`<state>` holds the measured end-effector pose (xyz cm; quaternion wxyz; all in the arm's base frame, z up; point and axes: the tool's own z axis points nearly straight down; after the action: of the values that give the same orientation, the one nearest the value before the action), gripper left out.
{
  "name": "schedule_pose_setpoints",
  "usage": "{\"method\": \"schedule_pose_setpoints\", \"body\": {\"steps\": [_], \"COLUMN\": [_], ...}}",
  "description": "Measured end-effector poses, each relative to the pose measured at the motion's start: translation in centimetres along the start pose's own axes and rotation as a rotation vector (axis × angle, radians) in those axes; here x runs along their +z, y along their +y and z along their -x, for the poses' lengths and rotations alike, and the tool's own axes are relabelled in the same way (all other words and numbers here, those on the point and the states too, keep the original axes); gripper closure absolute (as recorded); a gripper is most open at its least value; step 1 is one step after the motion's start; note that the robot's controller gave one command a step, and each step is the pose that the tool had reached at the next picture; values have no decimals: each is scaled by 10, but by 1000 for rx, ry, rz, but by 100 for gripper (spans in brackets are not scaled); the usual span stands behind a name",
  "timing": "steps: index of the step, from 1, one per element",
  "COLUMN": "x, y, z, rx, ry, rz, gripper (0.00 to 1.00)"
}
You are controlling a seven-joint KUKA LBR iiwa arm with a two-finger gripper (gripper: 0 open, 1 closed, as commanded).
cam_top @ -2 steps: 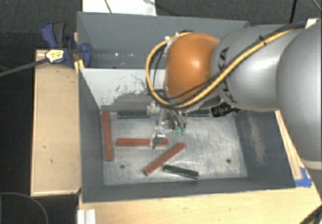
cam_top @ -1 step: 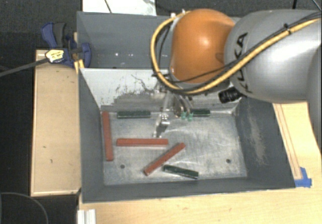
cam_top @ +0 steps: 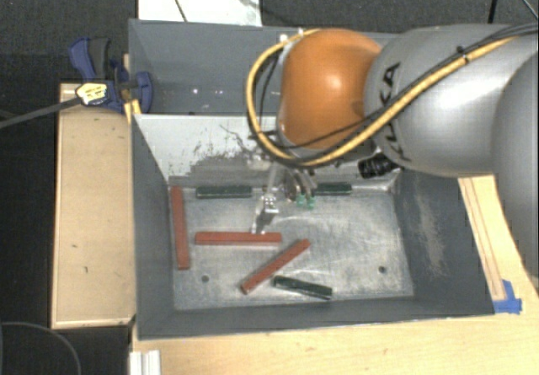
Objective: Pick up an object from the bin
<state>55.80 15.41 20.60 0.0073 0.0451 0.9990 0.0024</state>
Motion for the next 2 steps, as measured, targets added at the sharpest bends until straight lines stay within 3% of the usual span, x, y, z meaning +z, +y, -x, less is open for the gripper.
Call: {"method": "schedule_pose_setpoints", "body": {"steps": [1,2], "x": [79,132], "y": [-1,1], "z": [-2,-4], "rx": [-7,-111], "ry": [9,9], "rz": [-3,-1], "gripper": [0,100]}}
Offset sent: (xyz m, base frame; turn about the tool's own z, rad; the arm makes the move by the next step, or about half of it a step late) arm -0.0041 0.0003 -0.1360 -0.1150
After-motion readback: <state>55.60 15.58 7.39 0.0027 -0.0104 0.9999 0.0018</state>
